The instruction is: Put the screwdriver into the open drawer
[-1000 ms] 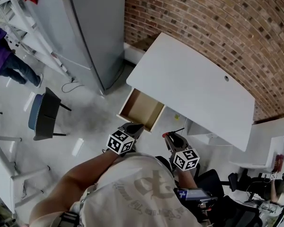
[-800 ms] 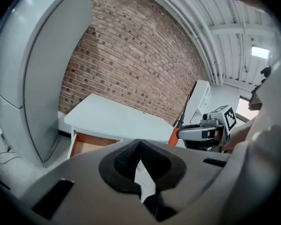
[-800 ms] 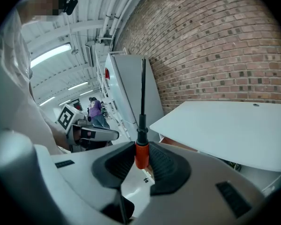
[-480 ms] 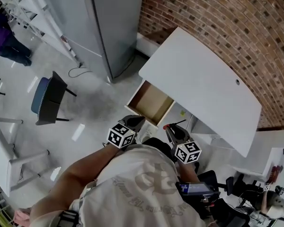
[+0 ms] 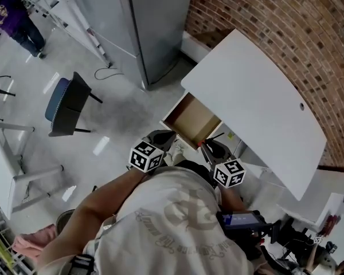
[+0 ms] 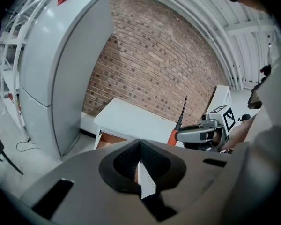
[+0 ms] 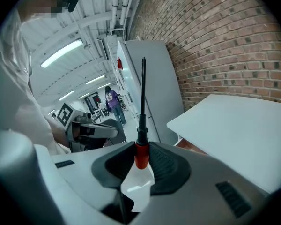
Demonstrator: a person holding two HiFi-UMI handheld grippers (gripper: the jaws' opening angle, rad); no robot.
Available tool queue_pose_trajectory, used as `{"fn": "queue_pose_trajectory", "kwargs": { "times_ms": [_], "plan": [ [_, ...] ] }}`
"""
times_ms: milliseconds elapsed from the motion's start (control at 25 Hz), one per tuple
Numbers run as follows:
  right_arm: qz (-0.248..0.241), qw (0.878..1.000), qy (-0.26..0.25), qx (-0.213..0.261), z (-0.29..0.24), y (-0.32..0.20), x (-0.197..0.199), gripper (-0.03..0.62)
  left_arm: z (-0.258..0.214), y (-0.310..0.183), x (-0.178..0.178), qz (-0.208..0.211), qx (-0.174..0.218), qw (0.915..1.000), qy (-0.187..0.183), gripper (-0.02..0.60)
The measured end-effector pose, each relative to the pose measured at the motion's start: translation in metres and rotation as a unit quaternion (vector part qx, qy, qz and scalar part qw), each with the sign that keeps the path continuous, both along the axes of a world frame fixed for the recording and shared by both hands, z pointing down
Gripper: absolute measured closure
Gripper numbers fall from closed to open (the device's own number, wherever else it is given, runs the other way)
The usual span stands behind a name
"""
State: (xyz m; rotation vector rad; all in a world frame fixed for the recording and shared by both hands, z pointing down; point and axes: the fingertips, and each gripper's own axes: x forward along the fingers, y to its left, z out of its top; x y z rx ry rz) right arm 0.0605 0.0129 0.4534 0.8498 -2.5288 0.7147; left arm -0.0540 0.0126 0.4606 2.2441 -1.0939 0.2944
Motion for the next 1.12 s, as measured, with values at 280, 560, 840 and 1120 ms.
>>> {"fn": "queue_pose_trajectory", "kwargs": {
  "times_ms": [280,560,840,1120],
  "plan": [
    [-0.033,0.999,0.010,-0.030,0.028,-0.026,-0.014,0.491,0.017,-0.014,-0.006,-0.014,-0.030,0.9994,-0.006,0.561],
    [-0.065,0.995,0.030,-0.070,0.067,-0.033,-0.024,0.491,0.037,-0.018,-0.004,-0.021,-0.058,0.9980,-0.014,0.561],
    [-0.100,0.989,0.048,-0.096,0.104,-0.048,-0.041,0.491,0.050,-0.030,-0.009,-0.044,-0.073,0.9961,-0.022,0.561],
    [-0.131,0.982,0.066,-0.122,0.145,-0.058,-0.057,0.491,0.078,-0.037,-0.015,-0.066,-0.090,0.9935,-0.021,0.561]
  ]
}}
